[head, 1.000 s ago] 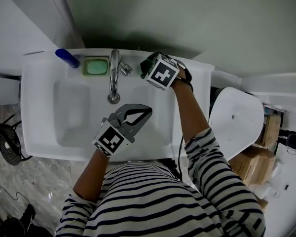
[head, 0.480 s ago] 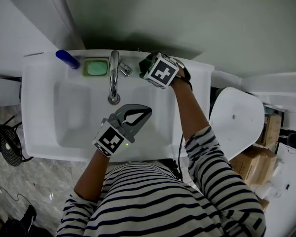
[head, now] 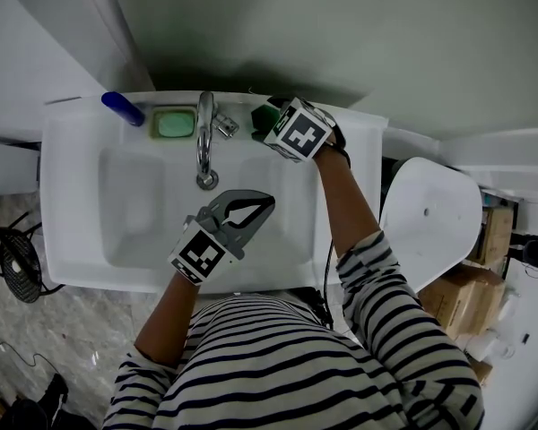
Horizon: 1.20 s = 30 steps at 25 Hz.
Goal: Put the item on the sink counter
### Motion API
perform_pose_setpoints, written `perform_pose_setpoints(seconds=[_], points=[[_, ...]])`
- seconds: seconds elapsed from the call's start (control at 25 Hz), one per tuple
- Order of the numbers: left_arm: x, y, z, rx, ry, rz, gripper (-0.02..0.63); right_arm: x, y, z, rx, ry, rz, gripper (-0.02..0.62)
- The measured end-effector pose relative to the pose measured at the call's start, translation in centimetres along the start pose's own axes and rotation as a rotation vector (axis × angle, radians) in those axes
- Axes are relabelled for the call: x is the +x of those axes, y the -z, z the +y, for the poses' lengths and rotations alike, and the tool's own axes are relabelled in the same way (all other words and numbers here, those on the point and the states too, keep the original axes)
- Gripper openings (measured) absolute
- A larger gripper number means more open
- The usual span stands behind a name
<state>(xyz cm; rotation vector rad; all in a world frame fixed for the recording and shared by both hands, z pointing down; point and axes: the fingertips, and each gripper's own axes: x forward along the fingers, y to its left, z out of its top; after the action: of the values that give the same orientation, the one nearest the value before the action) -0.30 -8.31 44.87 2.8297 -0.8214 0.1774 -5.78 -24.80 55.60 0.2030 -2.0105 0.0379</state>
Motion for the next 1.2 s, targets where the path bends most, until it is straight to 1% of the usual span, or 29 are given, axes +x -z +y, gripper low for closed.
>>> perform_pose_setpoints(seconds=[0.12,0.36,0.56,0.68,0.76,0.8,0.84,1.08,1.2], points=[[0.2,-0.1,-0.4,0.004,0.007,0.002,0.005,-1.2,-0.6,0.1,0.017,0.013,-0.043,0.310],[0.8,-0.5,-1.0,0.016,0.020,0.002,0.005,-4.6,-1.0,-0.1,0.055,0.074,-0.128,0.310],[1.7,-1.0,-1.5,0.026,0.031,-0.005,0.005,-7.6,-0.2,-0.1,0.096,0.131,-0.191,0.310],[2.5,-1.4,-2.1,0.032,0.043,-0.010,0.005,-9.4,1.0,-0.2,0.152,0.151,-0.235,0.306],[3.0,-1.5,-2.4,0.035,0.047,-0.012,0.003,-10.5,2.3,-0.2,0.187,0.168,-0.248,0.275],[3.3,-1.5,-2.5,0.035,0.049,-0.013,0.004,-11.0,3.1,-0.3,0.200,0.182,-0.249,0.232],[3.5,-1.5,-2.6,0.035,0.049,-0.013,0.003,-11.5,4.1,-0.3,0.215,0.197,-0.248,0.205],[4.8,-1.4,-3.0,0.026,0.046,-0.016,0.003,-13.4,11.1,-0.2,0.345,0.239,-0.206,0.155],[5.5,-1.3,-3.3,0.022,0.050,-0.019,0.005,-13.6,14.6,0.5,0.409,0.249,-0.170,0.144]])
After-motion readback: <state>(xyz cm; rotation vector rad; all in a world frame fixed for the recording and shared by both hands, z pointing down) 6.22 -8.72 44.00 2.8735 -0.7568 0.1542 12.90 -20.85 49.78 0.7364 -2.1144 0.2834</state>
